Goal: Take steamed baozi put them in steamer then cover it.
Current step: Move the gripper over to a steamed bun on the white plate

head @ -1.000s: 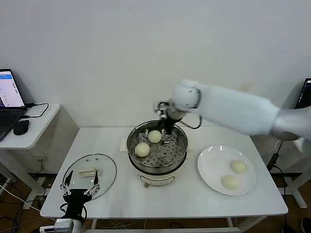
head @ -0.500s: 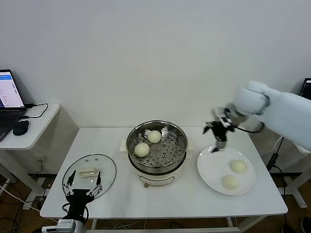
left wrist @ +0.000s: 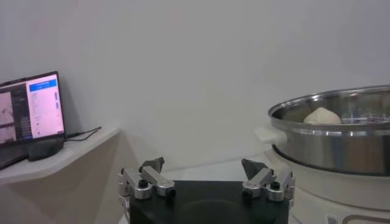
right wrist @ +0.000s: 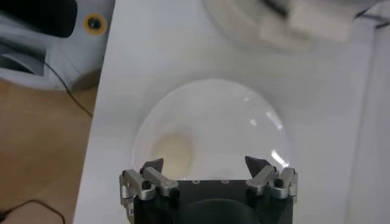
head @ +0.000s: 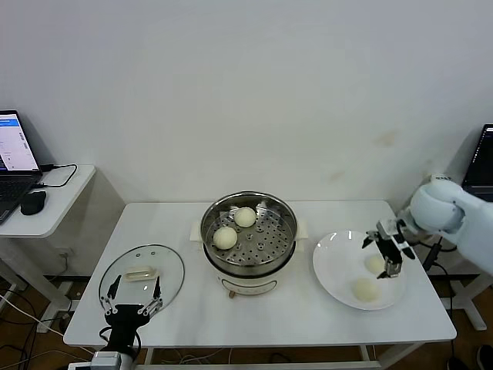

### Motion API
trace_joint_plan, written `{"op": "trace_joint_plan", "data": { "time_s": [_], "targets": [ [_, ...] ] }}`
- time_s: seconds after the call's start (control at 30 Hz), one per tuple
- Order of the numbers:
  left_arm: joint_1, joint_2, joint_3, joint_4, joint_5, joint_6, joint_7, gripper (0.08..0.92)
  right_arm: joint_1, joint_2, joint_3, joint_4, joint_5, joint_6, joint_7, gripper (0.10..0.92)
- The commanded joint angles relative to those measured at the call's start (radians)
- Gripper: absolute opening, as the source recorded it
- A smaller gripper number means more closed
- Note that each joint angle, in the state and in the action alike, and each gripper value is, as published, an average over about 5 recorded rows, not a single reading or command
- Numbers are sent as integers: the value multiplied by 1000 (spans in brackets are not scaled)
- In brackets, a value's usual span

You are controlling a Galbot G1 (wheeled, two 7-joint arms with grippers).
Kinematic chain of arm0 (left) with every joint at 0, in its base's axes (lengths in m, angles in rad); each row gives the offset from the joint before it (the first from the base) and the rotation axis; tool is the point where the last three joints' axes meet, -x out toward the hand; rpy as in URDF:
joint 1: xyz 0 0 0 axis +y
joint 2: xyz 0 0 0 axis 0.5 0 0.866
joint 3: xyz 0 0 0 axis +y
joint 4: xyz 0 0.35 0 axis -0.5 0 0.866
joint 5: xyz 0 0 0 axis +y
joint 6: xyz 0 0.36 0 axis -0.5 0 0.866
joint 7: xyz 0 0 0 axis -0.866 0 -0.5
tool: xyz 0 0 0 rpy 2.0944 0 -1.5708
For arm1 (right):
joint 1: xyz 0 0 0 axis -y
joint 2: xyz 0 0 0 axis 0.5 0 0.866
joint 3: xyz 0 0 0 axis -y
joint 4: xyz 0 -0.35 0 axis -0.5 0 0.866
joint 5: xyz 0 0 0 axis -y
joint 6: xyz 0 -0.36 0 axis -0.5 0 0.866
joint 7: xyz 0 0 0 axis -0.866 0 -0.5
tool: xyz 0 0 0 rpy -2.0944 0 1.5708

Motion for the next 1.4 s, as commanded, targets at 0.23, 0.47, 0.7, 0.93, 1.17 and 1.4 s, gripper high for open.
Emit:
{"op": "trace_joint_plan", "data": {
  "time_s": [0.23, 0.47, 0.7, 0.93, 1.17, 1.4],
  "targets": [
    [7, -6, -2, 3, 5, -1, -1, 823, -338, 5, 224, -54, -144, 18, 70, 823],
    [6, -8, -2, 8, 6, -2, 0, 823, -360, 55, 232, -114, -146, 20, 96, 822],
    [3, -8, -4, 16, 5, -2, -1, 823, -368, 97, 231, -154, -151, 25, 113, 816],
    [-1, -8, -4, 20, 4, -2, -1, 823, -358, 126, 230, -176, -145, 24, 133, 773],
    [-1, -8, -6, 21, 4, -2, -1, 823, -360, 135, 228, -173, -141, 14, 127, 710],
    [0, -10, -5, 19, 4, -3, -2, 823, -356, 121, 233, -165, -140, 15, 118, 619]
  ]
}}
